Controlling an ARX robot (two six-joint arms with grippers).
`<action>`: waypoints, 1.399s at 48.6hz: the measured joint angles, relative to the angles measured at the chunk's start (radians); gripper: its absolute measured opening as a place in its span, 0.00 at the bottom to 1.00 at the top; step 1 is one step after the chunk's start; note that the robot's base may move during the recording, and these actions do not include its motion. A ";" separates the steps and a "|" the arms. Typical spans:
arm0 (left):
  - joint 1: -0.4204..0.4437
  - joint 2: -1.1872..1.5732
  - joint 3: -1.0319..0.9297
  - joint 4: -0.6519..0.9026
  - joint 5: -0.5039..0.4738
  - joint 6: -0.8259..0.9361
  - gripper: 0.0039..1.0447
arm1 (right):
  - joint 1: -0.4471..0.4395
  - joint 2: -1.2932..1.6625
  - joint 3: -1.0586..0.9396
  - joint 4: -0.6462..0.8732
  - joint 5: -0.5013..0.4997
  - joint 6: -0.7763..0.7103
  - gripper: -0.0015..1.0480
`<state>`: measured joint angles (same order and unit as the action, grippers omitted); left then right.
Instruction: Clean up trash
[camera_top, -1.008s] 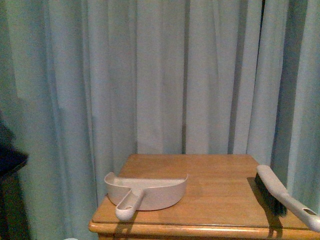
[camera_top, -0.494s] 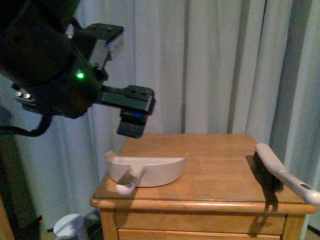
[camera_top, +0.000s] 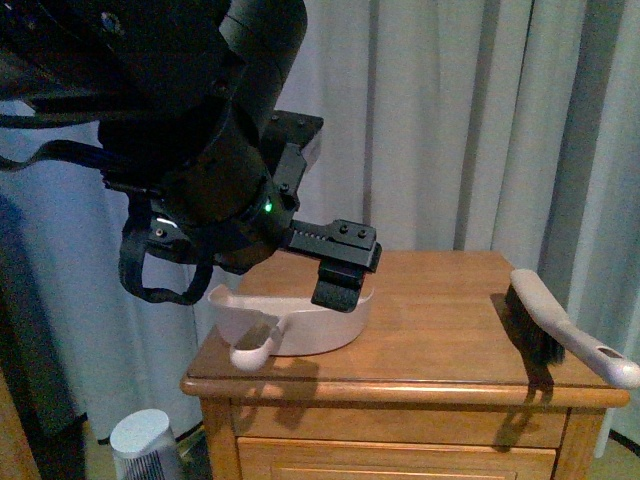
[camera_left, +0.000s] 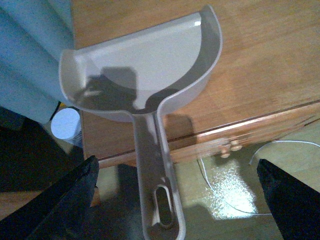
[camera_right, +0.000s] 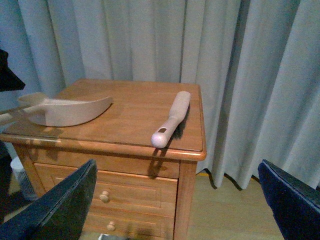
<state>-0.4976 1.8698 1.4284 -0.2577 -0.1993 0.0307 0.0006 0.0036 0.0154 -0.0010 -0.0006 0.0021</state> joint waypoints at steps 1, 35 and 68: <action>0.000 0.007 0.003 0.001 0.005 -0.001 0.93 | 0.000 0.000 0.000 0.000 0.000 0.000 0.93; 0.036 0.183 0.086 0.022 0.046 0.041 0.93 | 0.000 0.000 0.000 0.000 0.000 0.000 0.93; 0.088 0.247 0.125 0.031 0.004 0.147 0.93 | 0.000 0.000 0.000 0.000 0.000 0.000 0.93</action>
<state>-0.4099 2.1170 1.5532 -0.2264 -0.1955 0.1780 0.0006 0.0036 0.0154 -0.0013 -0.0006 0.0021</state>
